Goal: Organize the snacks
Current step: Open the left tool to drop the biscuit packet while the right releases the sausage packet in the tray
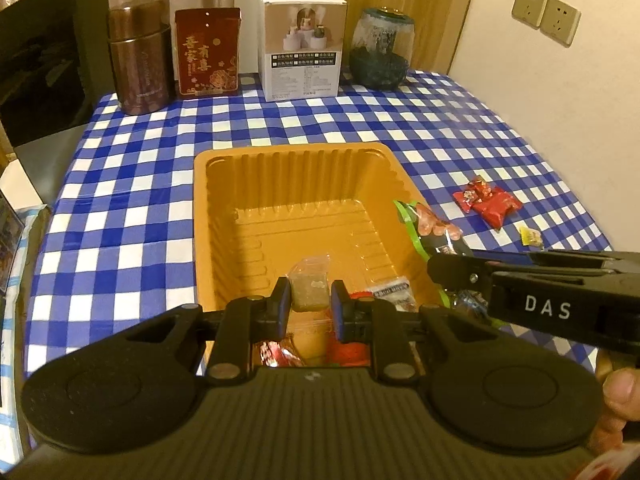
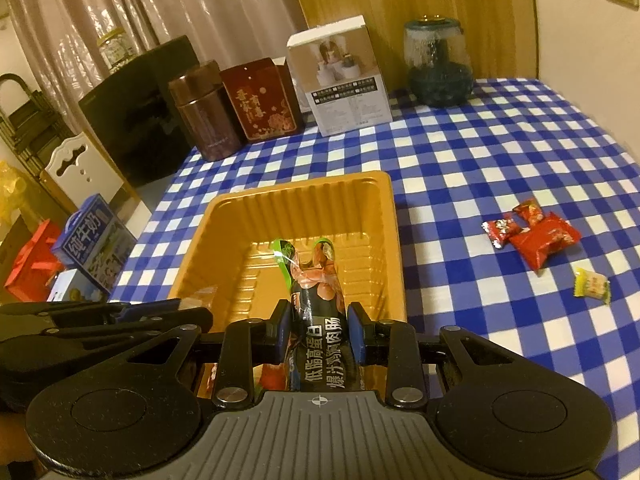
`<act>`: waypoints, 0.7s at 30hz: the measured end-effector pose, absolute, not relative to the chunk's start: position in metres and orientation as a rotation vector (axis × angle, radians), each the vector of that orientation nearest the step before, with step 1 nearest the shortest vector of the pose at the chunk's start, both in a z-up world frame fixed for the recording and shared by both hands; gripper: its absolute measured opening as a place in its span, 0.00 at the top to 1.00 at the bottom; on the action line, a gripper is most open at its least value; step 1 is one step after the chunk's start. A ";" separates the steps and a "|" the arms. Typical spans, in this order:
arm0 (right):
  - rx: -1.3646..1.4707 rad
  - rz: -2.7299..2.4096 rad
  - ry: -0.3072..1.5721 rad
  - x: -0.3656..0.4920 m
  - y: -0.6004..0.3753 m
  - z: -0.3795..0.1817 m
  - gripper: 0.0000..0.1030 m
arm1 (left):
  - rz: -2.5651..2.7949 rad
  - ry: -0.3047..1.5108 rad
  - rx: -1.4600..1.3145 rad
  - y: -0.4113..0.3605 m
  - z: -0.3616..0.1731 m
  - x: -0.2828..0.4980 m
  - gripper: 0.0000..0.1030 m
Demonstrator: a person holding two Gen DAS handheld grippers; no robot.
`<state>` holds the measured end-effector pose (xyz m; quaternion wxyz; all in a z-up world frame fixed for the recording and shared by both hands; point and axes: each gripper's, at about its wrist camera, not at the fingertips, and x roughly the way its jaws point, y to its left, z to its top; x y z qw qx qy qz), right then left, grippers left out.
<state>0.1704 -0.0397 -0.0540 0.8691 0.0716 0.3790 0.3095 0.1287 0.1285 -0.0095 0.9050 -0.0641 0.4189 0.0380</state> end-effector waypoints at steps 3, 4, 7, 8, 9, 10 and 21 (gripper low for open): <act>0.155 0.648 0.802 0.180 -0.035 -0.058 0.70 | 0.083 0.877 -0.120 0.132 -0.016 0.139 0.82; 0.156 0.648 0.803 0.183 -0.033 -0.060 0.70 | 0.083 0.881 -0.117 0.133 -0.019 0.142 0.82; 0.161 0.649 0.809 0.191 -0.029 -0.063 0.70 | 0.084 0.889 -0.108 0.136 -0.024 0.150 0.82; 0.163 0.648 0.812 0.194 -0.028 -0.065 0.70 | 0.082 0.891 -0.108 0.137 -0.026 0.152 0.82; 0.163 0.647 0.813 0.196 -0.028 -0.066 0.70 | 0.081 0.893 -0.106 0.138 -0.028 0.154 0.82; 0.163 0.646 0.813 0.198 -0.026 -0.067 0.70 | 0.082 0.895 -0.102 0.138 -0.029 0.156 0.82; 0.179 0.637 0.833 0.209 -0.024 -0.079 0.70 | 0.095 0.905 -0.112 0.145 -0.039 0.165 0.76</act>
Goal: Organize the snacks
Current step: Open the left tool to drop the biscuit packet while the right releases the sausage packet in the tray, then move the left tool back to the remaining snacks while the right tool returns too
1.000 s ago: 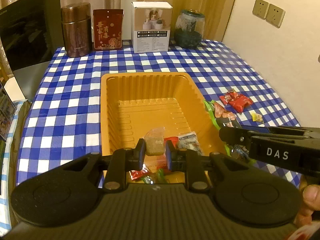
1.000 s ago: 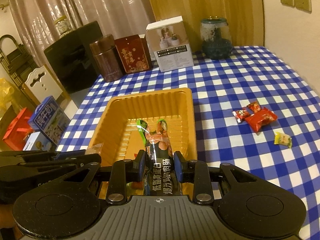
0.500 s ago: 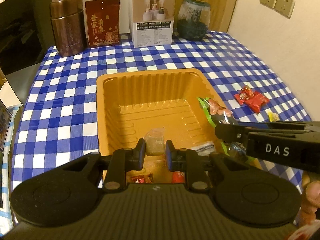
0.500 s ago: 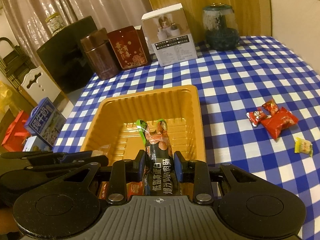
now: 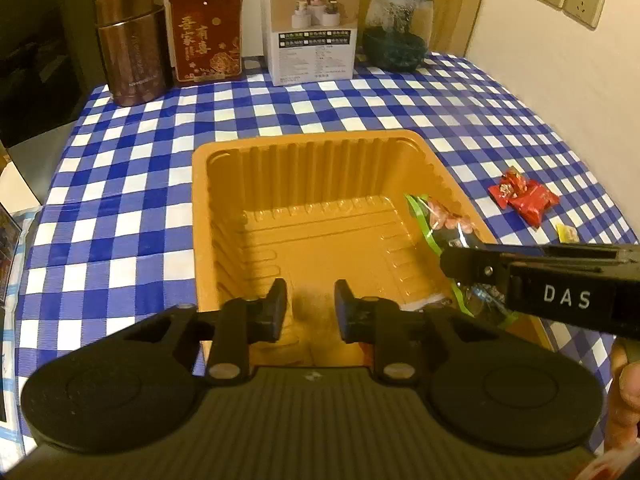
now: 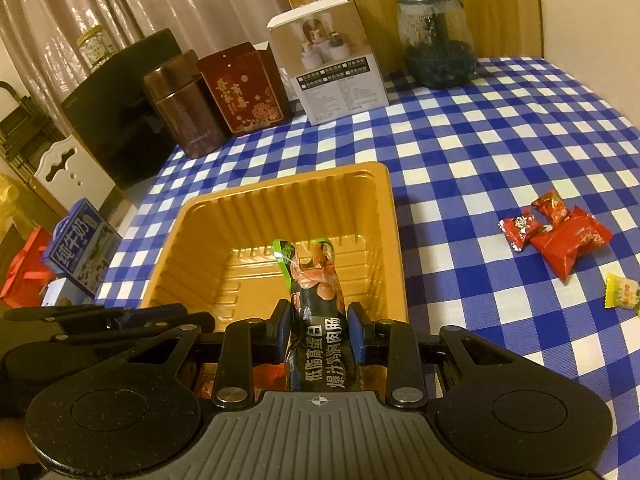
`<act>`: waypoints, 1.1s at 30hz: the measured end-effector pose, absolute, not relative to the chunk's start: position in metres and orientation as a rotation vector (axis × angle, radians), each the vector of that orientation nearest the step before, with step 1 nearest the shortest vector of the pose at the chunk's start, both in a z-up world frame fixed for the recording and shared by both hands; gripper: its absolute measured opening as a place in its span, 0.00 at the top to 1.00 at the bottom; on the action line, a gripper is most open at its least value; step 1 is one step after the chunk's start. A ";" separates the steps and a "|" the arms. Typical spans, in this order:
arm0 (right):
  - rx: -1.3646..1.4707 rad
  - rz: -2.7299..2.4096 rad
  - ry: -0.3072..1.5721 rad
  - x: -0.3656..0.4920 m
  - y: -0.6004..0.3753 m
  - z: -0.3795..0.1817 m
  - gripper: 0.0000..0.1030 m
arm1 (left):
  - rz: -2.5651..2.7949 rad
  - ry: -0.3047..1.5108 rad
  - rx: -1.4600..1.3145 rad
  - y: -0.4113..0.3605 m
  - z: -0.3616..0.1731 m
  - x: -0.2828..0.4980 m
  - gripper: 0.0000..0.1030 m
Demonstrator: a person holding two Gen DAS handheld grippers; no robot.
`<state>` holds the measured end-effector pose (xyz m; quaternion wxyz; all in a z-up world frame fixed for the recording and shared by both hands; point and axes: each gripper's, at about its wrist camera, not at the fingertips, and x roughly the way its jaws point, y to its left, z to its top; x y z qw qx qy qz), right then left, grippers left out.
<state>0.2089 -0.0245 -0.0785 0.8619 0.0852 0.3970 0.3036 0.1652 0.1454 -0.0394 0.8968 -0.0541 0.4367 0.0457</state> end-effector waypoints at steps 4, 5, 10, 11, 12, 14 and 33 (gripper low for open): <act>0.183 0.638 0.833 0.210 -0.024 -0.080 0.70 | 0.100 0.893 -0.102 0.145 -0.035 0.161 0.75; 0.185 0.638 0.834 0.209 -0.024 -0.080 0.70 | 0.102 0.890 -0.104 0.146 -0.034 0.160 0.75; 0.188 0.643 0.833 0.208 -0.021 -0.080 0.70 | 0.106 0.880 -0.111 0.145 -0.030 0.156 0.75; 0.190 0.644 0.833 0.208 -0.020 -0.079 0.70 | 0.107 0.880 -0.110 0.144 -0.030 0.155 0.75; 0.193 0.644 0.833 0.208 -0.020 -0.079 0.70 | 0.108 0.880 -0.108 0.144 -0.030 0.154 0.75; 0.199 0.647 0.831 0.209 -0.019 -0.078 0.70 | 0.106 0.880 -0.108 0.145 -0.029 0.154 0.75; 0.292 0.601 0.762 0.194 -0.061 -0.058 0.41 | 0.098 0.858 -0.118 0.135 -0.011 0.135 0.68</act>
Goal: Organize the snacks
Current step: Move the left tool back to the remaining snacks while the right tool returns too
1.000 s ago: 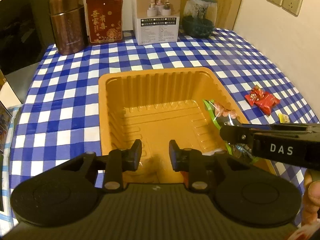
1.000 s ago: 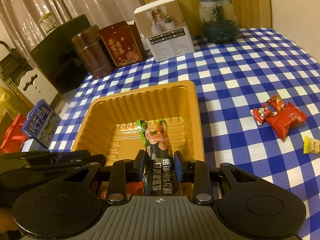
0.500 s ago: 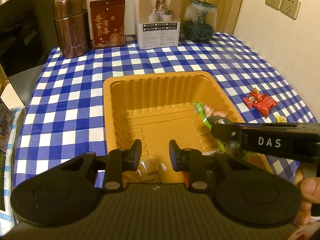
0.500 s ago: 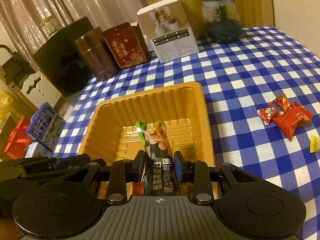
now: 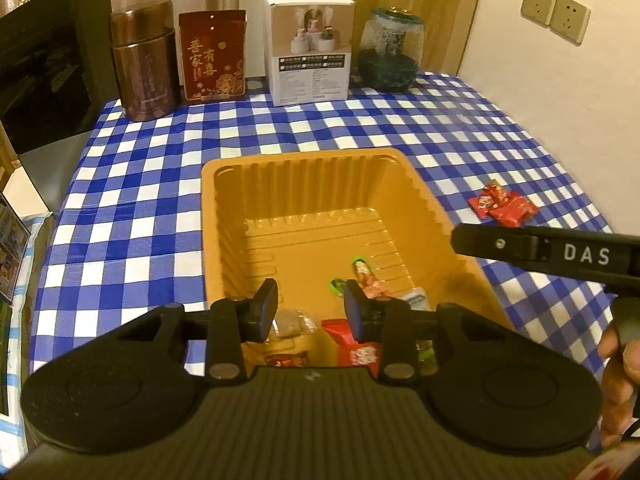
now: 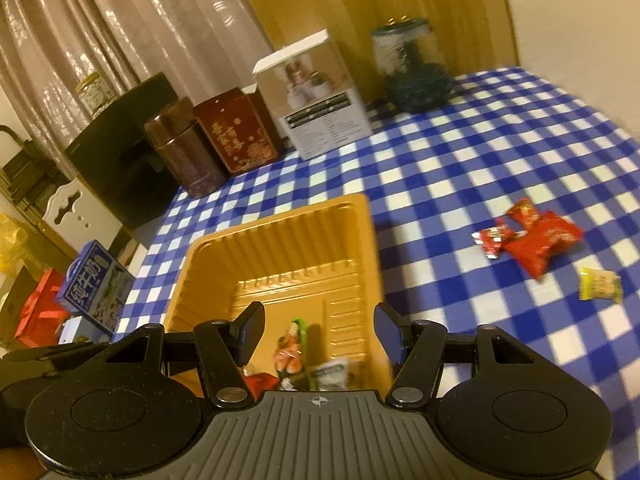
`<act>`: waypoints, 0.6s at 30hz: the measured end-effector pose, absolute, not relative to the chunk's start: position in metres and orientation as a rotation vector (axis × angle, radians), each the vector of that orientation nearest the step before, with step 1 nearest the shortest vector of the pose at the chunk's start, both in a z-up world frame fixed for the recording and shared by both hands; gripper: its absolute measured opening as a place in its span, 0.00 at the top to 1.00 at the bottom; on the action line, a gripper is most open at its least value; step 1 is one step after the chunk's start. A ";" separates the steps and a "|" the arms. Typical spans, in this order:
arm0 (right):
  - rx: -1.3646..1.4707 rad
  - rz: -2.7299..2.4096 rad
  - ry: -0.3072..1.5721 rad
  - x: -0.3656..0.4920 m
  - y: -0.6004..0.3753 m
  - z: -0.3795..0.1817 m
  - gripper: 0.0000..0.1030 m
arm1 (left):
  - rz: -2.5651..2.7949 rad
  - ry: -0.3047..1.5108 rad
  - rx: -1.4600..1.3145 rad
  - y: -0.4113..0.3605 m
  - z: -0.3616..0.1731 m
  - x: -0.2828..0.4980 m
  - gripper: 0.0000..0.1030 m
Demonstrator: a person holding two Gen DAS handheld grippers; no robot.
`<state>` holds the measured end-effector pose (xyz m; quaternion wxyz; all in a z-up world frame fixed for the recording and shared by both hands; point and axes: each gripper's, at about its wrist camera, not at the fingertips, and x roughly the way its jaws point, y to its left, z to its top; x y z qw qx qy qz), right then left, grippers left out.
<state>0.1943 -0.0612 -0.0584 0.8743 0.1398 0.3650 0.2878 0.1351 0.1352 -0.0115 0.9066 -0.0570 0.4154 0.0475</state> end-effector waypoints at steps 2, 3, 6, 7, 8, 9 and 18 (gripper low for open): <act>0.299 0.580 0.755 0.188 -0.072 -0.054 0.41 | 0.094 0.853 -0.119 0.129 -0.006 0.131 0.67; 0.303 0.568 0.752 0.184 -0.078 -0.052 0.41 | 0.090 0.851 -0.120 0.125 -0.004 0.129 0.67; 0.308 0.544 0.742 0.173 -0.094 -0.044 0.41 | 0.080 0.844 -0.121 0.113 0.004 0.123 0.66; 0.308 0.538 0.737 0.169 -0.098 -0.042 0.41 | 0.076 0.843 -0.123 0.109 0.007 0.121 0.65; 0.308 0.530 0.732 0.165 -0.103 -0.040 0.41 | 0.072 0.841 -0.123 0.105 0.010 0.118 0.64; 0.308 0.522 0.730 0.161 -0.107 -0.038 0.41 | 0.069 0.838 -0.123 0.101 0.013 0.116 0.64; 0.308 0.480 0.714 0.132 -0.144 -0.024 0.41 | 0.042 0.819 -0.144 0.064 0.032 0.091 0.53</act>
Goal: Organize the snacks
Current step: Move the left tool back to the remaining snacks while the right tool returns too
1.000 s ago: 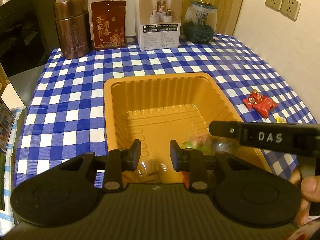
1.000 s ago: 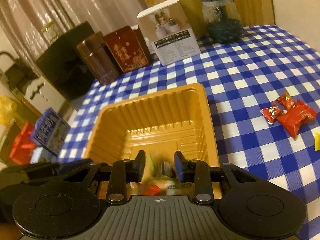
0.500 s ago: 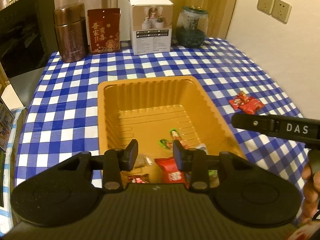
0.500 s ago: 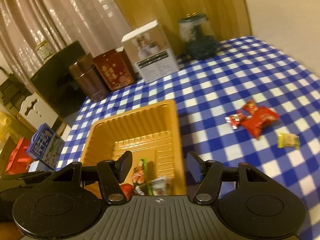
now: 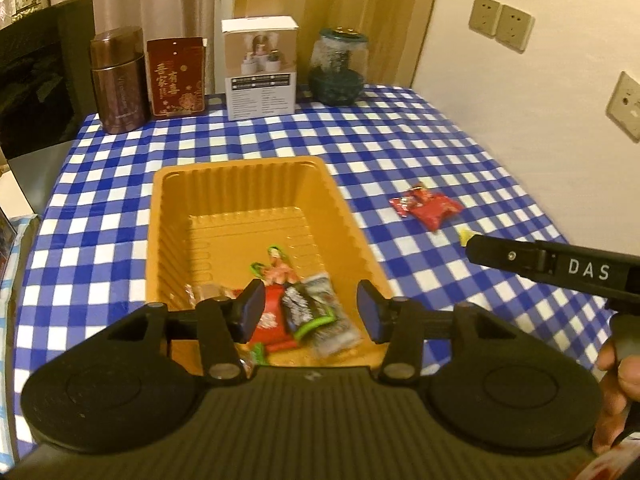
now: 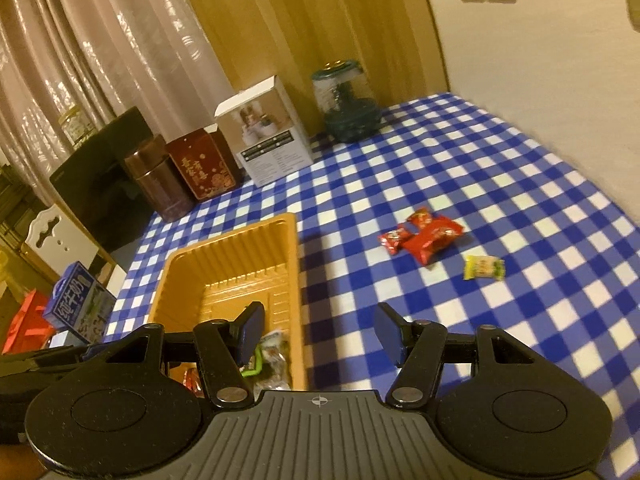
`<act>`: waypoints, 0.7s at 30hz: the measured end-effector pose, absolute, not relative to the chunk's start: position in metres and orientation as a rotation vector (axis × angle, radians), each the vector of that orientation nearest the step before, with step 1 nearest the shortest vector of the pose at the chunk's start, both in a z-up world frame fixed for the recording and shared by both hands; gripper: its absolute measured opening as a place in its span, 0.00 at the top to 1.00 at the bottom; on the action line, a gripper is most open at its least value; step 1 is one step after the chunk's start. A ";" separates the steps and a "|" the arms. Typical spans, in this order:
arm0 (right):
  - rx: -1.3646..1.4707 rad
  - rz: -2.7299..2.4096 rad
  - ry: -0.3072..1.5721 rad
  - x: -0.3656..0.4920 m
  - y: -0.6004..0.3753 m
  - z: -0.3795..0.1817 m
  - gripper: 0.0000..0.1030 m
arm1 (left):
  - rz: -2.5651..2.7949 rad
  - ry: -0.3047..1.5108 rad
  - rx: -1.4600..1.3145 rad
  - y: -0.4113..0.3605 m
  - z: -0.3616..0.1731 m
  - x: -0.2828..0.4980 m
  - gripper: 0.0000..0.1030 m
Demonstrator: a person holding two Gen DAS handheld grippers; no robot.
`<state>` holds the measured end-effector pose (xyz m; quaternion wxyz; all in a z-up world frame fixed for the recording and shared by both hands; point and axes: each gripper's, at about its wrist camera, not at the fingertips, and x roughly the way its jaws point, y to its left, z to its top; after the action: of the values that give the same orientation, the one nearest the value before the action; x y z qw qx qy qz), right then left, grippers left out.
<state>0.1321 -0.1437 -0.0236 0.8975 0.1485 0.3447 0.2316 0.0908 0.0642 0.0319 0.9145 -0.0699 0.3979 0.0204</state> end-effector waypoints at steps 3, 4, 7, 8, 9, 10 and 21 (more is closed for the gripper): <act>0.308 0.464 0.703 0.122 -0.158 -0.020 0.41 | 0.035 0.816 -0.146 0.053 0.036 0.084 0.48; 0.308 0.456 0.701 0.119 -0.162 -0.019 0.41 | 0.032 0.815 -0.144 0.050 0.037 0.082 0.47; 0.308 0.433 0.697 0.110 -0.177 -0.018 0.41 | 0.018 0.810 -0.138 0.038 0.039 0.076 0.39; 0.309 0.425 0.696 0.107 -0.183 -0.018 0.41 | 0.013 0.805 -0.138 0.034 0.041 0.074 0.37; 0.311 0.416 0.696 0.104 -0.188 -0.018 0.41 | 0.008 0.803 -0.137 0.031 0.042 0.073 0.37; 0.315 0.407 0.696 0.102 -0.194 -0.018 0.41 | 0.003 0.802 -0.135 0.028 0.043 0.073 0.37; 0.338 0.339 0.692 0.088 -0.238 -0.021 0.40 | -0.035 0.795 -0.108 -0.006 0.047 0.073 0.33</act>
<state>0.0875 -0.2382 -0.0207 0.9129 0.1640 0.3357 0.1646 0.0727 -0.0062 0.0468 0.9205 -0.0526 0.3868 -0.0171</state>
